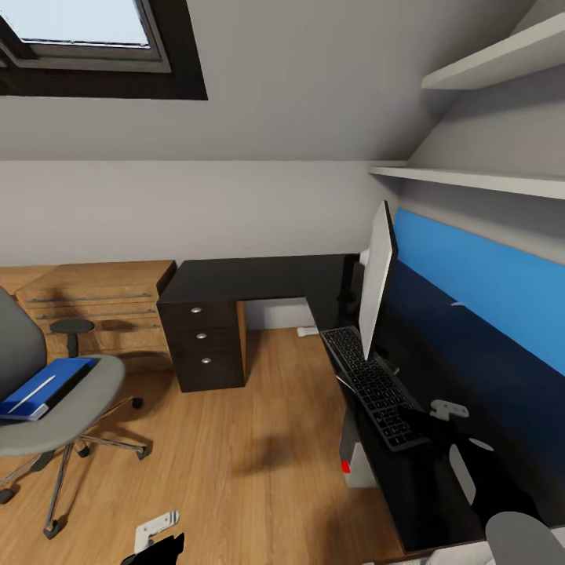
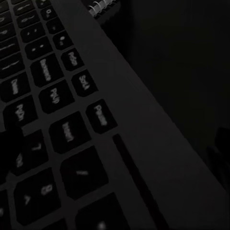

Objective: In the bedroom, organize the workspace by keeping the computer under the desk, ensuring the monitor is on the desk, placing the keyboard on the desk next to the monitor, placing the mouse on the desk next to the keyboard, moving the folder from the swivel chair onto the desk next to the mouse, stacking the notebook on top of the folder with the pen on top of the notebook, and positioning the swivel chair next to the desk.

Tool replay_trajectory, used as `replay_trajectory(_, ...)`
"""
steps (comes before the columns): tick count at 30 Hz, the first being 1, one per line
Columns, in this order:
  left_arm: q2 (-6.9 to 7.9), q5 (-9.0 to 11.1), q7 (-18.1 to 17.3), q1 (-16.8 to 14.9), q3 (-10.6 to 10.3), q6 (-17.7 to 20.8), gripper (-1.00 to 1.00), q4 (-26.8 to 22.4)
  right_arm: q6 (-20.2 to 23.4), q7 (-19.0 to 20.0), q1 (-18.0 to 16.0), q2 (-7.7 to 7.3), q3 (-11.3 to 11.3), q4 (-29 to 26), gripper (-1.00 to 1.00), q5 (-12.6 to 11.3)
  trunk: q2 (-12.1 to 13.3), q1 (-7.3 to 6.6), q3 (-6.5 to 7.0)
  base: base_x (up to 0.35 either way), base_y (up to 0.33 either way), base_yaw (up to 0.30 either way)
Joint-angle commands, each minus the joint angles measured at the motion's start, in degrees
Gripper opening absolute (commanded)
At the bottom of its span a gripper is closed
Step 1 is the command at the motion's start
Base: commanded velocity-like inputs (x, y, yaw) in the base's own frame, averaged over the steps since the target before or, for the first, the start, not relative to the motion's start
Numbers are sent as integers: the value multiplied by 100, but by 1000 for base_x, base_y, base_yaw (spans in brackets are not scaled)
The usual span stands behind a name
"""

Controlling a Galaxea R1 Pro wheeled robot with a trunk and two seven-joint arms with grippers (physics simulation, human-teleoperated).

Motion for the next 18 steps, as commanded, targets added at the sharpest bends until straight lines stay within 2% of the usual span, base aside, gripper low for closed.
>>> replay_trajectory(1,0,60,12,-2,-8,8,100,-5,37,37,0,4,-17,82,100,6,-3,0,-7,-3,4,0)
replay_trajectory(10,0,61,11,-2,-8,7,100,-5,37,38,0,4,-17,82,100,6,-3,0,-7,-1,83,0)
replay_trajectory(18,0,60,11,-2,-8,7,100,-5,37,45,0,4,-17,82,100,6,-3,0,-7,0,20,0)
